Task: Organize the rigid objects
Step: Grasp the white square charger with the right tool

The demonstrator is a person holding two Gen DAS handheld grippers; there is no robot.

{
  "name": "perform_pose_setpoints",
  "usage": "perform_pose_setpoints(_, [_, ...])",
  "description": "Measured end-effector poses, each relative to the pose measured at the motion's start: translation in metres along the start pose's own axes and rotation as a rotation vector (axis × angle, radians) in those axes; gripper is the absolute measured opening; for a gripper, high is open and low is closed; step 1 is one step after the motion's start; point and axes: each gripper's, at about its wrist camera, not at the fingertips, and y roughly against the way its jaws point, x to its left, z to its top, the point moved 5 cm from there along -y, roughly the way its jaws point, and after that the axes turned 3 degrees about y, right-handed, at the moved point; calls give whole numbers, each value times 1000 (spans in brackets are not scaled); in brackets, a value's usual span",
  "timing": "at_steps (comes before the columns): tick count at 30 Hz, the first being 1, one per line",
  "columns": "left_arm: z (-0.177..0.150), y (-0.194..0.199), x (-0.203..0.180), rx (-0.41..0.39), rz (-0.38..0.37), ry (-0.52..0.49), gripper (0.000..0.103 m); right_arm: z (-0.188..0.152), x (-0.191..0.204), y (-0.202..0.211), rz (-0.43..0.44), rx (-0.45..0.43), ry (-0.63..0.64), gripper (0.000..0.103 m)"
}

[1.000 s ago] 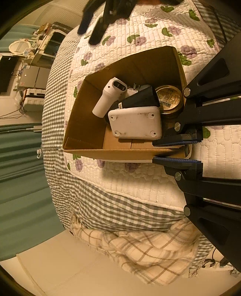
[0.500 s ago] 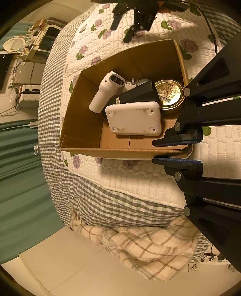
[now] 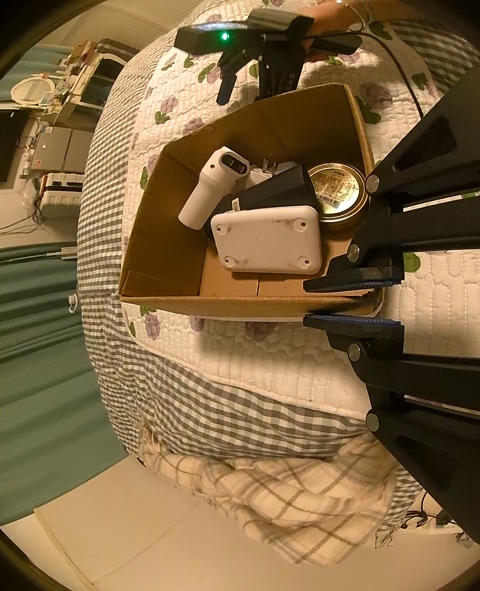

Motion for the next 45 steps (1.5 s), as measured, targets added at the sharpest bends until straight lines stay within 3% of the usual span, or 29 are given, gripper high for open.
perform_pose_setpoints(14, [-2,-1,-1,4,-5,2,11,2,-3,-30,-10,24,-4,78])
perform_pose_setpoints(19, [-2,-1,-3,4,7,-7,11,3,-1,-32,26,37,-13,58])
perform_pose_setpoints(21, [-2,-1,-4,2,16,-12,11,2,0,-30,29,49,-16,57])
perform_pose_setpoints(29, [-3,-1,-5,-1,24,-15,11,-20,-3,-1,15,46,-67,55])
perform_pose_setpoints(39, [-1,-2,-2,-8,22,-4,11,-64,14,42,-85,64,-24,54])
perform_pose_setpoints(45, [0,-2,-2,-28,29,-10,11,-72,19,68,-60,58,-50,53])
